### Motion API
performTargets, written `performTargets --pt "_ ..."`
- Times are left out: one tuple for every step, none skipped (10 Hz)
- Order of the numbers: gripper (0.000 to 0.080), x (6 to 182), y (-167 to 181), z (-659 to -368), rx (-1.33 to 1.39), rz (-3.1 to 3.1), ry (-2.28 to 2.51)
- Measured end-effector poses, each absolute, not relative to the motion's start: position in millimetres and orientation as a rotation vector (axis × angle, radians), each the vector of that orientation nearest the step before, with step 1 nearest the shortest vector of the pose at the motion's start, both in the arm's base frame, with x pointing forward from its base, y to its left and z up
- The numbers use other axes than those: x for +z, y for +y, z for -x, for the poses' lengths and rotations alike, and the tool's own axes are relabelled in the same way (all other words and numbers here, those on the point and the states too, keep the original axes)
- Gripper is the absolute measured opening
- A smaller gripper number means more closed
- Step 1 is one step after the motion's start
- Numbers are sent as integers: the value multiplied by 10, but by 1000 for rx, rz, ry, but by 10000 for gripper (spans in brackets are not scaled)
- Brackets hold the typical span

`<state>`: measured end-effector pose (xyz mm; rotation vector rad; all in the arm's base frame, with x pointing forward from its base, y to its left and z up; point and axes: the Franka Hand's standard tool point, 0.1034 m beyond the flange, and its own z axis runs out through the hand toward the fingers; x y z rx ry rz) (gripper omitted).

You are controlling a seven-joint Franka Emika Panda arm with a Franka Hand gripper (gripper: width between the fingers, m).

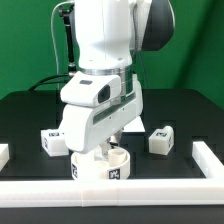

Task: Assemble stool

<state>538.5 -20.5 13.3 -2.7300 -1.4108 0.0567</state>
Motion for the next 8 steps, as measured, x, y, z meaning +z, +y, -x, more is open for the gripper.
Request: performTargets --pt "52 133 -205 -5386 57 2730 -1411" --pt "52 133 -205 -5386 57 2730 -1411" --pt "52 133 -205 -5386 57 2730 -1411" --pt "52 133 -205 -5386 57 2730 -1411" --pt "52 135 -188 -5387 58 2732 -1407" --pt "49 139 -110 -5392 58 2731 -1406" --pt "47 133 17 -5390 58 2718 -1423" --pt "46 120 141 -5382 60 2704 -1442"
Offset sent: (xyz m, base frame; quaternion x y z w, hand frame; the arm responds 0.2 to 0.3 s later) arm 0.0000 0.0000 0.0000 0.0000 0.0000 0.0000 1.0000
